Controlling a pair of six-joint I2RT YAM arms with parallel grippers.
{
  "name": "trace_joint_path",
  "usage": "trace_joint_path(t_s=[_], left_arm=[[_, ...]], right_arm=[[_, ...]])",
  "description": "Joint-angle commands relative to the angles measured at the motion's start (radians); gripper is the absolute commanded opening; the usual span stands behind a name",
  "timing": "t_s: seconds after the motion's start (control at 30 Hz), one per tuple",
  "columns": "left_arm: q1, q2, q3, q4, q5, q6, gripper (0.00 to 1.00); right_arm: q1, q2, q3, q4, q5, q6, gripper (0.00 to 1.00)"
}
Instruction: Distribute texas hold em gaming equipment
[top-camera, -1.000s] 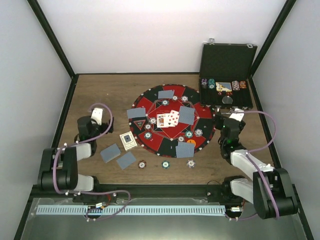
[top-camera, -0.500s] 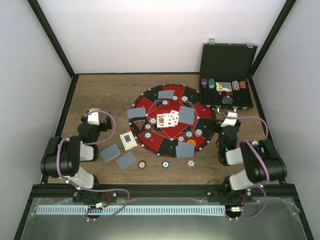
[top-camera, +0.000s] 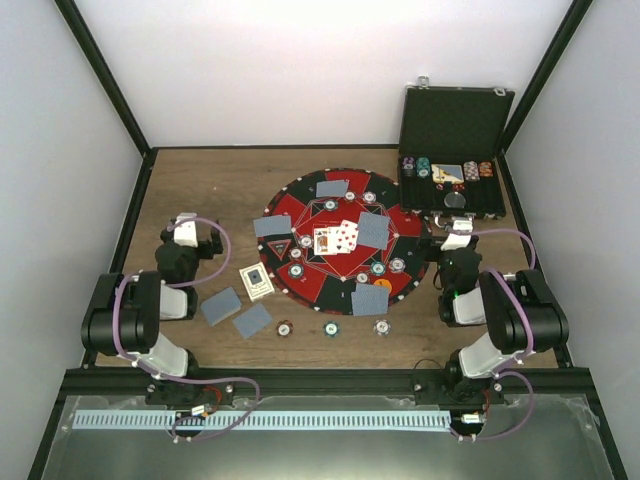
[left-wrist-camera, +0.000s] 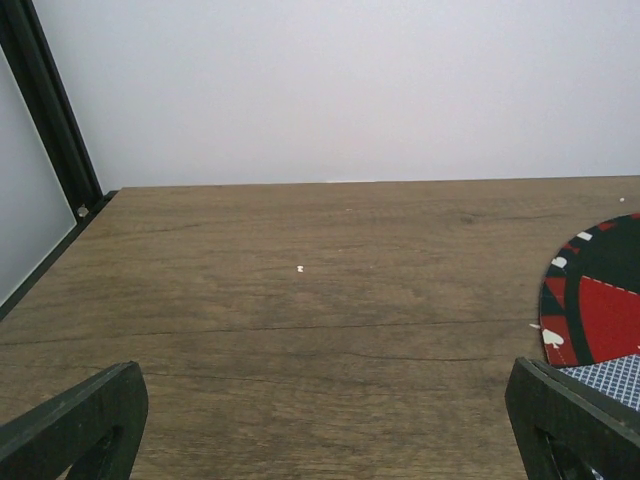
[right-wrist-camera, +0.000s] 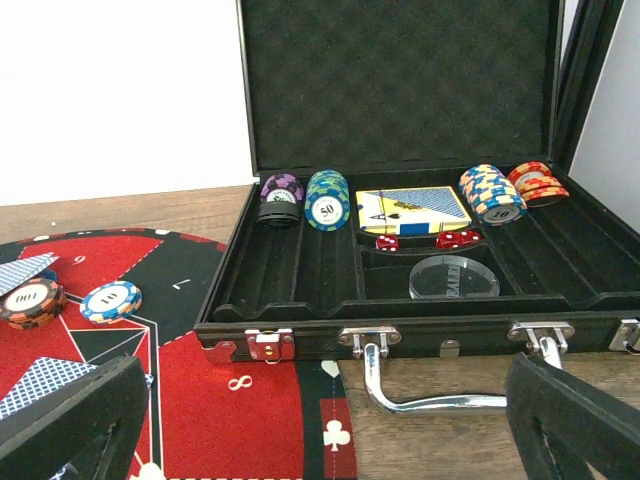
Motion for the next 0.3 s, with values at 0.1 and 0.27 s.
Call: trace_joint_path(t_s=[0.1, 0.27], left_arm=[[-0.003, 0.003, 0.008, 0.027, -0.001, -0.014, 1.00], [-0.002, 0.003, 0.008, 0.027, 0.000, -0.013, 1.00]], right_arm=[[-0.010, -0.004, 0.024, 0.035, -0.011, -0.010, 1.00], [-0.011, -0.008, 0.023, 0.034, -0.012, -0.010, 1.00]])
